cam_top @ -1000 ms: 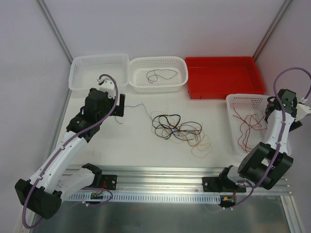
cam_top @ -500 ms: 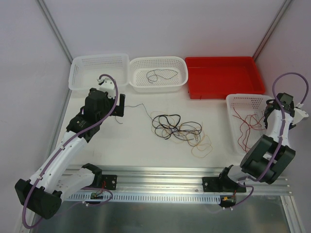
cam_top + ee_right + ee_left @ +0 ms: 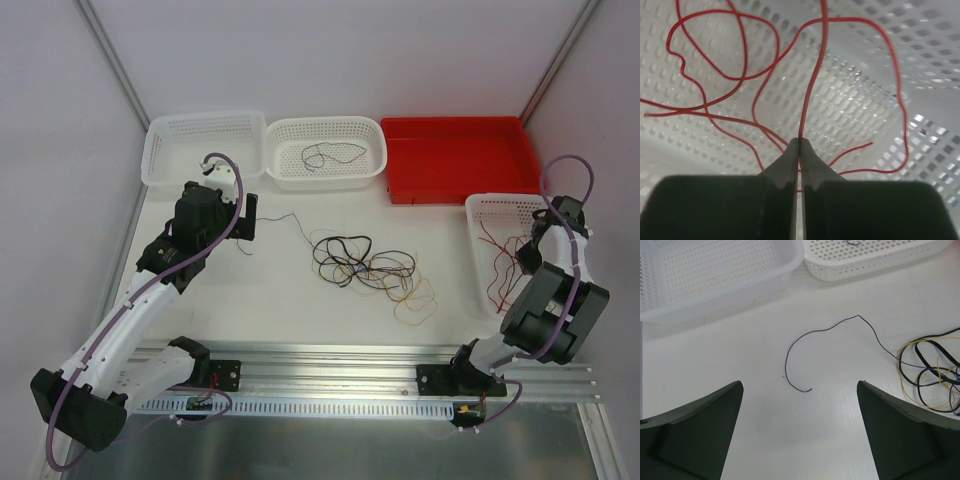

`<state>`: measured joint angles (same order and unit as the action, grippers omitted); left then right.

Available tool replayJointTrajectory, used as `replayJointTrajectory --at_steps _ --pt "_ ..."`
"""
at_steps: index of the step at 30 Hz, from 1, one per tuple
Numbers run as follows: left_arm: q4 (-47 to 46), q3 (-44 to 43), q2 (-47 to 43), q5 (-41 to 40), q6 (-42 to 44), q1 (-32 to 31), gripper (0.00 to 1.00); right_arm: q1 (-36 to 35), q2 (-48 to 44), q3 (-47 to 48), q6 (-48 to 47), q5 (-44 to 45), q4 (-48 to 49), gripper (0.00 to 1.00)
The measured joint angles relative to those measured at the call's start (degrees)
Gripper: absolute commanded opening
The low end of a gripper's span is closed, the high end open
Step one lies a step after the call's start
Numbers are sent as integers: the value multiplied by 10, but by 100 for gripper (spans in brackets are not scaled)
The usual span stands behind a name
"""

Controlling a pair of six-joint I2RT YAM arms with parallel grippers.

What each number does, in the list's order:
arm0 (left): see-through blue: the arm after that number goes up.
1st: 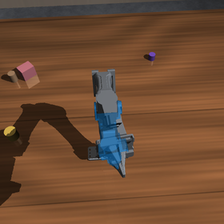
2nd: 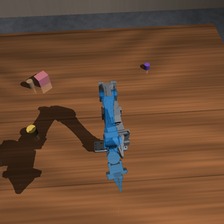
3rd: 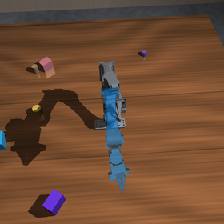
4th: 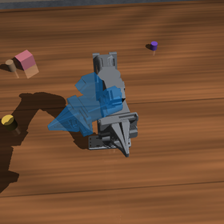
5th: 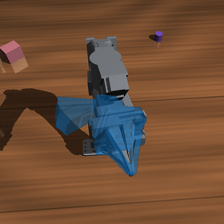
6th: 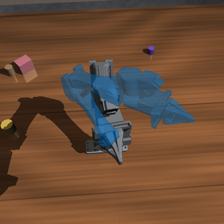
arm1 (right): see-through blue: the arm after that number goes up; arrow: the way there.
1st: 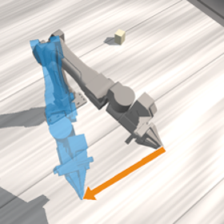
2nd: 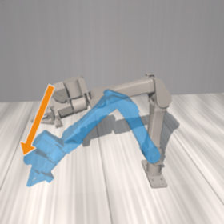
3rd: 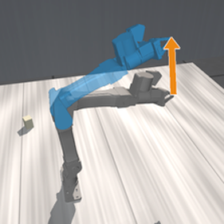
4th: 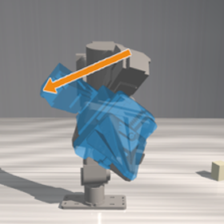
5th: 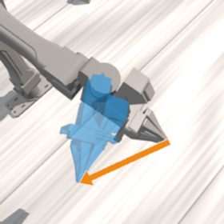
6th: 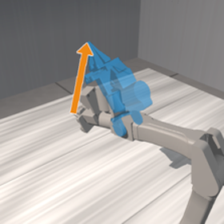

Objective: Untangle the cables

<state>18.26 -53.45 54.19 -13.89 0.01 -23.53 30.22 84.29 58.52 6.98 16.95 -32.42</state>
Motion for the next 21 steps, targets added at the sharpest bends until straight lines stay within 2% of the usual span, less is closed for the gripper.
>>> replayJointTrajectory --at_steps 7,16,21 --pt "0 0 0 0 0 0 99 -7 61 -7 -16 -72 5 1" --pt "0 0 0 0 0 0 99 -7 103 -9 -15 -88 -9 1" --pt "0 0 0 0 0 0 99 -7 102 -9 -9 -86 -13 23"
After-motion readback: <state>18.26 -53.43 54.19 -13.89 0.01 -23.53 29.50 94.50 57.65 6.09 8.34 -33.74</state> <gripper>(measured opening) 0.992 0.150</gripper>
